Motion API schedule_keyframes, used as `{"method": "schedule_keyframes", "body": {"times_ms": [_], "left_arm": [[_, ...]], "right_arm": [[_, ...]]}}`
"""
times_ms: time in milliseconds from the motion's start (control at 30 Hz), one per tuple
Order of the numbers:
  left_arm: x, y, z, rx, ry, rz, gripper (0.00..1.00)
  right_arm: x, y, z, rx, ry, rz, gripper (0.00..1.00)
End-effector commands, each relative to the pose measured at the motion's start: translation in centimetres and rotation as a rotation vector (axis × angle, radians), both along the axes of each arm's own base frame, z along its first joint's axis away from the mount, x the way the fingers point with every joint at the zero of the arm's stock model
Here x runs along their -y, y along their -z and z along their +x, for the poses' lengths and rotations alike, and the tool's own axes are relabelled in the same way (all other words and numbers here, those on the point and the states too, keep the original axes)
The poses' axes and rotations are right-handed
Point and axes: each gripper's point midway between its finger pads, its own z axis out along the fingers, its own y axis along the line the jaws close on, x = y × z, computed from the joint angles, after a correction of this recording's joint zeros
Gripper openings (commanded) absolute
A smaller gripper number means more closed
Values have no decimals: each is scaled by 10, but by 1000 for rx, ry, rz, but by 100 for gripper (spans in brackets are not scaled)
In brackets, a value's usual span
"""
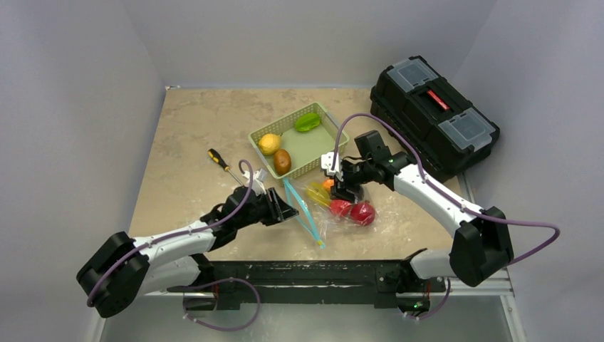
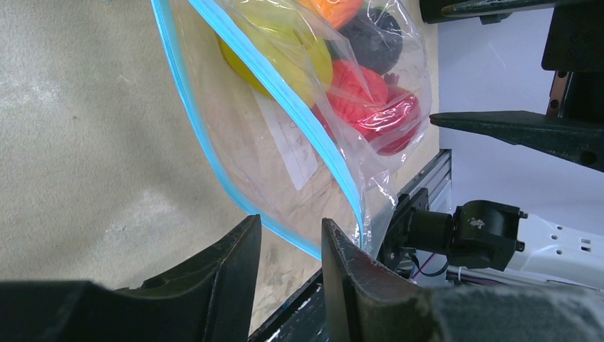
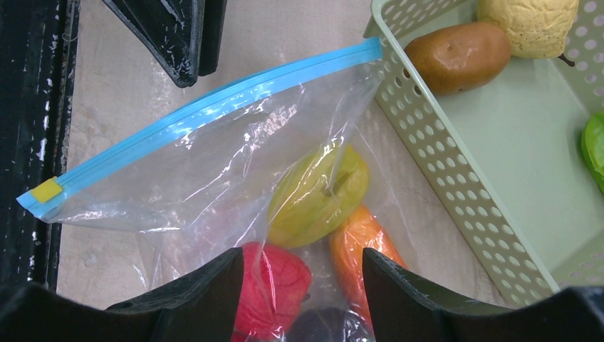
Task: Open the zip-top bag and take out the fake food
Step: Pick up the fake fruit from the zipper food storage bag.
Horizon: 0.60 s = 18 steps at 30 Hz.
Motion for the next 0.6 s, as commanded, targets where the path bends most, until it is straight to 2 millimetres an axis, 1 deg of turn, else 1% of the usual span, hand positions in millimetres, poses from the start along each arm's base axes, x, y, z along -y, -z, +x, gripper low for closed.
{"method": "schedule_keyframes", "body": {"times_ms": [0,167,300,333,400,467,500,567], "left_arm": [[10,-17,8,39,-4,-60,35],[13,-17,17,22,-35,-56,31],[24,-20,27,10,-41,-79,31],[30,-22,33,8,-52,-96,31],[32,-20,38,0,-68,-94,31],[33,-16,43,-14,-91,-89,31],[34,-16,46,-13,-103,-93,31],[34,-10,52,-24,-128,-85,32]], "right_arm": [[-4,-8,-1,21,-5,27,60],[-5,-7,-1,17,-8,28,60],[-6,-5,1,6,5,28,60],[-6,-2,4,3,25,26,60],[-7,3,9,-3,48,18,59],[-7,10,15,-9,84,1,56],[-7,13,18,-13,103,-7,54],[-8,19,25,-21,150,-21,47]]}}
